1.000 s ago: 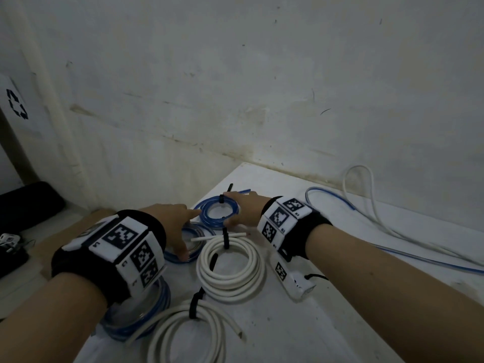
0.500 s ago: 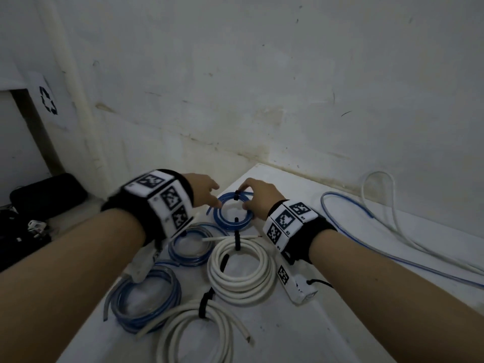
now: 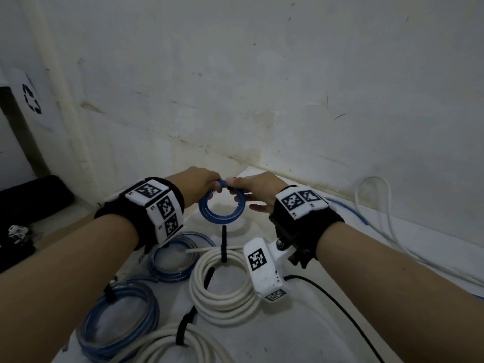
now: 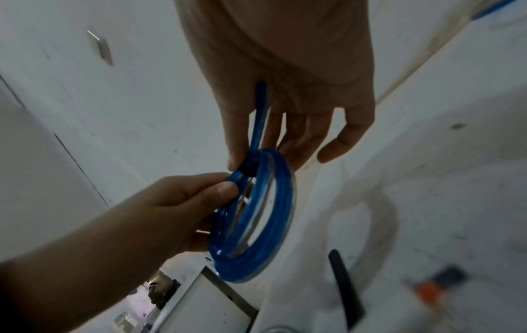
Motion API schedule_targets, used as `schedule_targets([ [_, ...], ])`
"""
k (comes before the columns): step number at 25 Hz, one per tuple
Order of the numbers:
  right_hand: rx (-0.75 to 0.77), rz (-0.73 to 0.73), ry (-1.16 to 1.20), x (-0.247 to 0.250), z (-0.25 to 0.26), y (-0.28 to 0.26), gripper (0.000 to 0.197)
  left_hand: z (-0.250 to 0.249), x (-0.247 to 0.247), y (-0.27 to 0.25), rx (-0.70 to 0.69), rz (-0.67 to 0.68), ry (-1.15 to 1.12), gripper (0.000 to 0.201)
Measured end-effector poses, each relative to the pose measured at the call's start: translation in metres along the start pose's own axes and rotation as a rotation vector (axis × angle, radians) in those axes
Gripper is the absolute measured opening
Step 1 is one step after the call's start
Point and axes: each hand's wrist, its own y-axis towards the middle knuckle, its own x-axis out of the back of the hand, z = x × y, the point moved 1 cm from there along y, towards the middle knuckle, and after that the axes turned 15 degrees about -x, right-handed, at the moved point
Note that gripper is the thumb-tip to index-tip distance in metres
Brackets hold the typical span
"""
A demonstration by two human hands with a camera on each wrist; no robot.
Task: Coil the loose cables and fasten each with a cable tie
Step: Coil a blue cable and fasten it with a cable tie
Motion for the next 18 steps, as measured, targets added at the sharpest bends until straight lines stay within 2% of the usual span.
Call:
schedule_targets([
  [5,0.082,-0.050,-0.386,-0.017,-0.001,0.013,0.042,0.011,-0.013,-0.001,0.082,0.222,0.061,0.030],
  [9,0.035,-0.064,-0.532,-0.013,-0.008,0.019,0.042,0.014,-0.022,0.003,0.111,0.286,0.169,0.036],
  [13,0.003,-0.168,-0.700,0.049,-0.021,0.016,0.044,0.006,-0.016,-0.004,0.109,0.254,0.183,0.045],
  [16,-0.100,-0.313,-0.966,0.108,-0.056,0.001,0.037,-0.015,-0.008,-0.011,0.078,0.233,0.176,0.045],
  [18,-0.186,-0.351,-1.127,0.129,-0.086,-0.014,0.035,-0.033,-0.004,-0.012,0.034,0.211,0.169,0.044],
])
